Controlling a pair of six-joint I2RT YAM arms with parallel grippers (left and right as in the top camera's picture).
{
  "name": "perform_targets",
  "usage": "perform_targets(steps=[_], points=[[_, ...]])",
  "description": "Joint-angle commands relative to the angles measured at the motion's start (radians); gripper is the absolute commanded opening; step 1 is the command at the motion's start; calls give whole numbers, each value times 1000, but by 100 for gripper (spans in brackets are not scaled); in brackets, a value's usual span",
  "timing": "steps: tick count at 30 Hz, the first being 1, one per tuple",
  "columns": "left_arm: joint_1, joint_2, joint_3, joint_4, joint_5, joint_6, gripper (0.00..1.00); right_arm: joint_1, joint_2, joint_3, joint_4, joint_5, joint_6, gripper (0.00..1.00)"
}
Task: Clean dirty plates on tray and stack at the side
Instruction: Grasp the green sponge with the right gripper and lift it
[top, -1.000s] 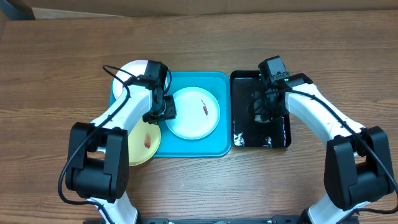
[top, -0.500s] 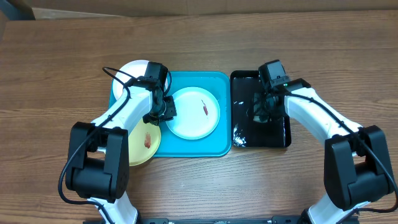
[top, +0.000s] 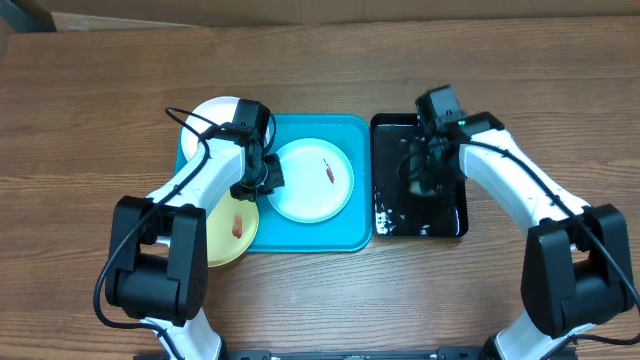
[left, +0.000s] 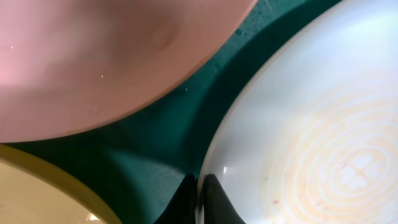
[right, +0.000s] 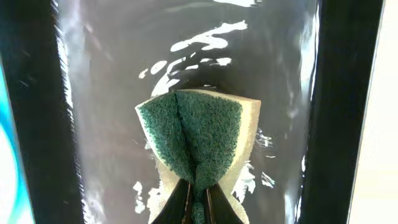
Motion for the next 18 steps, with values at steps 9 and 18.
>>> perform_targets(steps=[9, 18], points=[[-8, 10, -5, 0, -5, -3, 6, 5, -5, -203, 278, -5, 1, 4], [-8, 10, -5, 1, -6, -3, 4, 5, -110, -11, 73, -5, -8, 4]])
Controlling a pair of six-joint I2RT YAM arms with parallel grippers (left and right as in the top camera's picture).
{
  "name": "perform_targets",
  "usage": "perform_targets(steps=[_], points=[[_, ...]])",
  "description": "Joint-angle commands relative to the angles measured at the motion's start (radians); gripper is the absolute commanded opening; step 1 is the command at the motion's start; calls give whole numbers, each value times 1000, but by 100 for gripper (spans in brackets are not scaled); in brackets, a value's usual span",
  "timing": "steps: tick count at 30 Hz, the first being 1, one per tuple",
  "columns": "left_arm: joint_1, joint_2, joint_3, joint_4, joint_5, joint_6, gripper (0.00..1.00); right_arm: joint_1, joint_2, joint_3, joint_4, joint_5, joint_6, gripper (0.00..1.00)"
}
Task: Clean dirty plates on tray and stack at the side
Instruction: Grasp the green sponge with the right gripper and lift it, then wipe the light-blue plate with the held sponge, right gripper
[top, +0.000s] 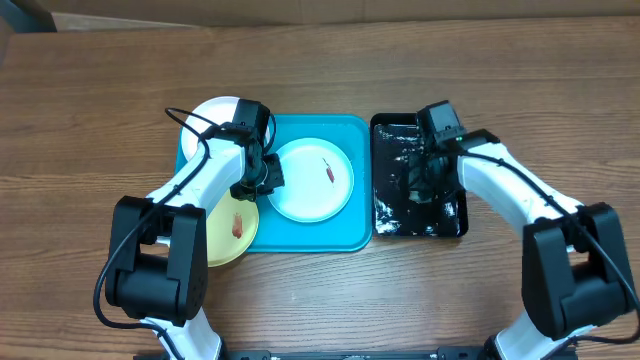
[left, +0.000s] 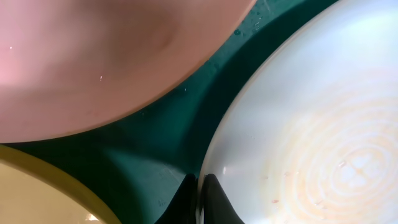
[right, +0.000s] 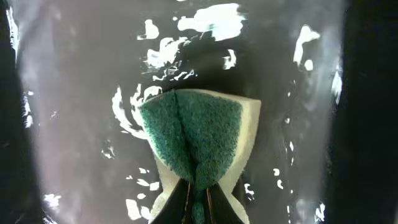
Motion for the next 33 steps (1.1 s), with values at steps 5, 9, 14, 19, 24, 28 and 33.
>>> perform_targets(steps=[5, 9, 14, 19, 24, 28, 33], points=[[-8, 10, -5, 2, -8, -3, 4, 5, -158, 163, -137, -9, -26, 4], [-8, 10, -5, 2, -8, -3, 4, 6, -155, 126, -143, -32, -26, 4], [-8, 10, -5, 0, -12, -4, 4, 10, -148, -5, -2, -31, -26, 4], [-8, 10, -5, -12, -16, -41, 4, 10, -123, -84, 102, -31, 0, 4], [-8, 10, -5, -15, -16, -61, 4, 10, -131, 46, -29, -32, 0, 4], [-8, 10, -5, -16, -16, -64, 4, 20, -132, 172, -164, -35, 0, 4], [-8, 10, -5, -15, -15, -64, 4, 53, -113, 149, -149, -22, 0, 4]])
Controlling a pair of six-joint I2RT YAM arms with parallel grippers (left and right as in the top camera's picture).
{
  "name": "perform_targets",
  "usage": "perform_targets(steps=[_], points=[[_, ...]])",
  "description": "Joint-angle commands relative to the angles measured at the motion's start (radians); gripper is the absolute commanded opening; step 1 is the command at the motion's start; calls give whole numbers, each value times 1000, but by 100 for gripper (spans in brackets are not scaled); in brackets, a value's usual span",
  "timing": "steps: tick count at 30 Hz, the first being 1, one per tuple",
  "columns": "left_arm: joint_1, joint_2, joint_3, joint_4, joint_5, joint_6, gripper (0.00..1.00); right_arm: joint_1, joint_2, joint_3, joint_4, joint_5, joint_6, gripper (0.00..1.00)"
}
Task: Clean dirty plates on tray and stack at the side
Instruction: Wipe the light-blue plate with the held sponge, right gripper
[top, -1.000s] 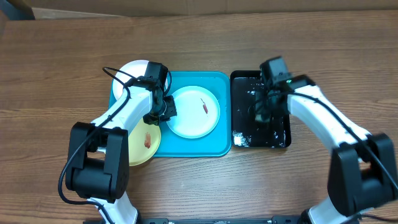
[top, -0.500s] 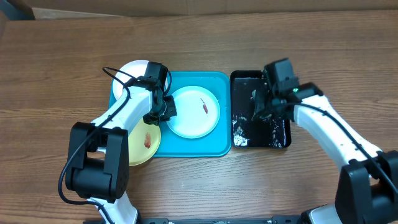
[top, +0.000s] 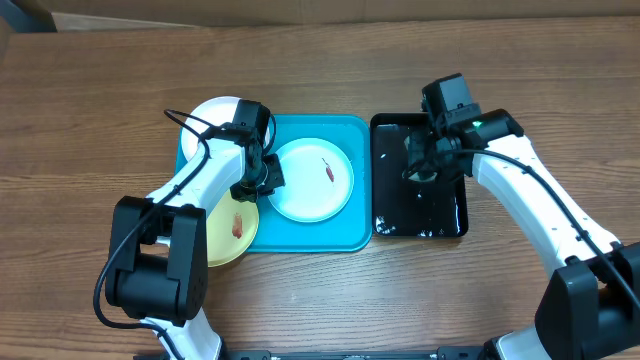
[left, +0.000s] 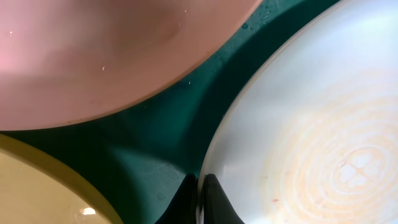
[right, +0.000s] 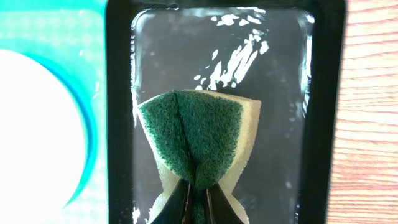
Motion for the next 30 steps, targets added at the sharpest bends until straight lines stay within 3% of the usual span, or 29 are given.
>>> perform_targets(steps=[1, 7, 16, 23, 30], points=[[-8, 10, -5, -4, -18, -29, 4, 31, 13, -27, 27, 15, 5, 4], [-8, 10, -5, -3, -18, -28, 4, 31, 71, -57, 68, 30, 27, 4], [-8, 10, -5, 2, -18, -29, 4, 62, 64, 171, -50, -126, 32, 4], [-8, 10, -5, 1, -18, -28, 4, 199, 85, 186, 71, -123, 43, 4], [-8, 10, -5, -1, -18, -28, 4, 326, 208, 185, 164, 37, 65, 4]])
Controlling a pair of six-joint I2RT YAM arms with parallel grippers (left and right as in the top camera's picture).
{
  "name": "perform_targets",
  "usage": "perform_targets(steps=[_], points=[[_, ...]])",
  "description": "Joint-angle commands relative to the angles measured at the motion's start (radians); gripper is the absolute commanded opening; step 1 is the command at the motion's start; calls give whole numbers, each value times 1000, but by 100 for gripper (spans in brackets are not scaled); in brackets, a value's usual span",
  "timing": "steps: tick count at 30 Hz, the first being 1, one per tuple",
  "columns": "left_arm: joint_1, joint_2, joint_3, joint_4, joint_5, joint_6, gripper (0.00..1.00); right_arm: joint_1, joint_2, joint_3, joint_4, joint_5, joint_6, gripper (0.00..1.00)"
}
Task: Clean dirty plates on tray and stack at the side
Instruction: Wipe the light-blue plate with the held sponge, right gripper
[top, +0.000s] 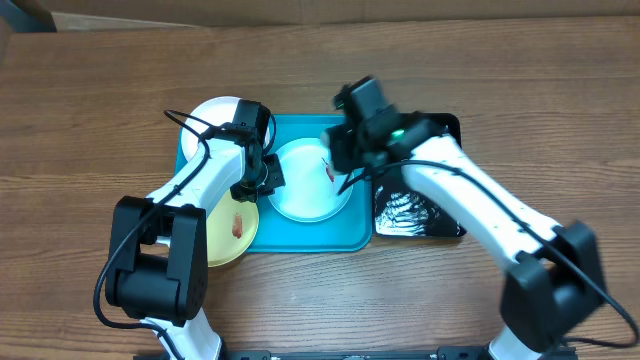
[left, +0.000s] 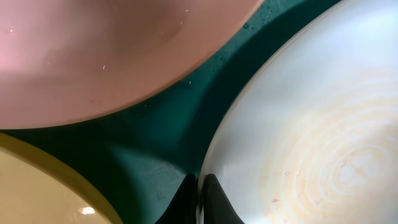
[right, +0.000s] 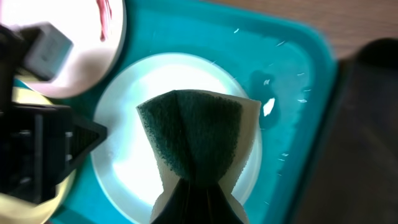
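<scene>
A white plate (top: 300, 190) with a red smear lies on the teal tray (top: 300, 238). My left gripper (top: 262, 178) is shut on the plate's left rim, one finger on the plate (left: 311, 137) and one on the tray side (left: 200, 193). My right gripper (top: 345, 172) hangs over the plate's right part, shut on a folded green and yellow sponge (right: 196, 134). In the right wrist view the plate (right: 137, 162) shows below the sponge; whether they touch cannot be told.
A pinkish plate (top: 215, 112) overlaps the tray's back left corner. A yellow plate (top: 230, 225) with a red smear sits at the front left. A black water basin (top: 420, 215) stands right of the tray, partly under my right arm.
My right gripper with the sponge has moved left, from above the black basin to above the white plate on the tray. The left gripper still pinches the plate's rim.
My right gripper held the sponge low in the basin's water, which was splashed at the second moment. Then it held the sponge higher over the basin. Now the sponge is over the white plate. My left gripper stayed shut on the plate's rim throughout.
</scene>
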Motion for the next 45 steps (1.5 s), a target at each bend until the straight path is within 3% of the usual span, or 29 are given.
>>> perform_targets(steps=[1, 8, 23, 41, 45], points=[[-8, 10, -5, -1, -18, -22, 4, 41, 72, 14, 34, 139, 12, 4], [-8, 10, -5, -5, -18, -22, 4, 85, 172, 14, 104, 302, 6, 4], [-8, 10, -5, -14, -18, -21, 4, 85, 325, 14, 130, 305, 12, 4], [-8, 10, -5, -6, -18, -21, 4, 82, 332, 16, 150, -257, 34, 4], [-8, 10, -5, -4, -18, -21, 4, 32, 293, 111, 104, -343, 34, 4]])
